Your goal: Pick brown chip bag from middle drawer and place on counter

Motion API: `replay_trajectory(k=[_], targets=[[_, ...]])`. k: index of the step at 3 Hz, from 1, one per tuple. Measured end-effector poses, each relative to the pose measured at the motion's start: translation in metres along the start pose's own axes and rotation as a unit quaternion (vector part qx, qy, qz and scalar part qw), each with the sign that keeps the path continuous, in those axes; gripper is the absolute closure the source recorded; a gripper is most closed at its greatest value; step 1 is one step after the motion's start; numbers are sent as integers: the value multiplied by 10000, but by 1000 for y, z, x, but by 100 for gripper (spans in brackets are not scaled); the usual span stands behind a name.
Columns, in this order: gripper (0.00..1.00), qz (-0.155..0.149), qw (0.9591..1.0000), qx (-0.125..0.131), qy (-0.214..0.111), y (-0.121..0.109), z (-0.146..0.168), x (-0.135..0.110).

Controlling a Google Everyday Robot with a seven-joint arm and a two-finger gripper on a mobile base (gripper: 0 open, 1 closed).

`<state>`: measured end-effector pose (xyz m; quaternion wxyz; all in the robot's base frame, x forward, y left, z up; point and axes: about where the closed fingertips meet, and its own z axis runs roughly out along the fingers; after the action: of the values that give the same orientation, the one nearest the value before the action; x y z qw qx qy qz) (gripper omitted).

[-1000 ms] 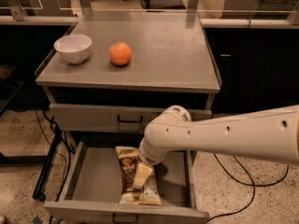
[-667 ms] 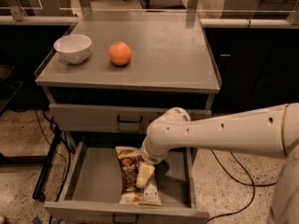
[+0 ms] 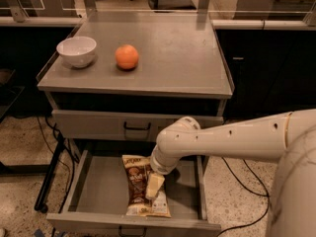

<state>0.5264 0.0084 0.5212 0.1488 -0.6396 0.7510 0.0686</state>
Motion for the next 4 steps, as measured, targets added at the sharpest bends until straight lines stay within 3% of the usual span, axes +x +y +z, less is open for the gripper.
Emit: replay_trajectory(k=[1,2,4], targets=[[0,-204,9991,2,-383,10,27,-22],[0,-204,9991,2,-383,10,27,-22],[0,-149,9990,-297,-315,8,87,-5]])
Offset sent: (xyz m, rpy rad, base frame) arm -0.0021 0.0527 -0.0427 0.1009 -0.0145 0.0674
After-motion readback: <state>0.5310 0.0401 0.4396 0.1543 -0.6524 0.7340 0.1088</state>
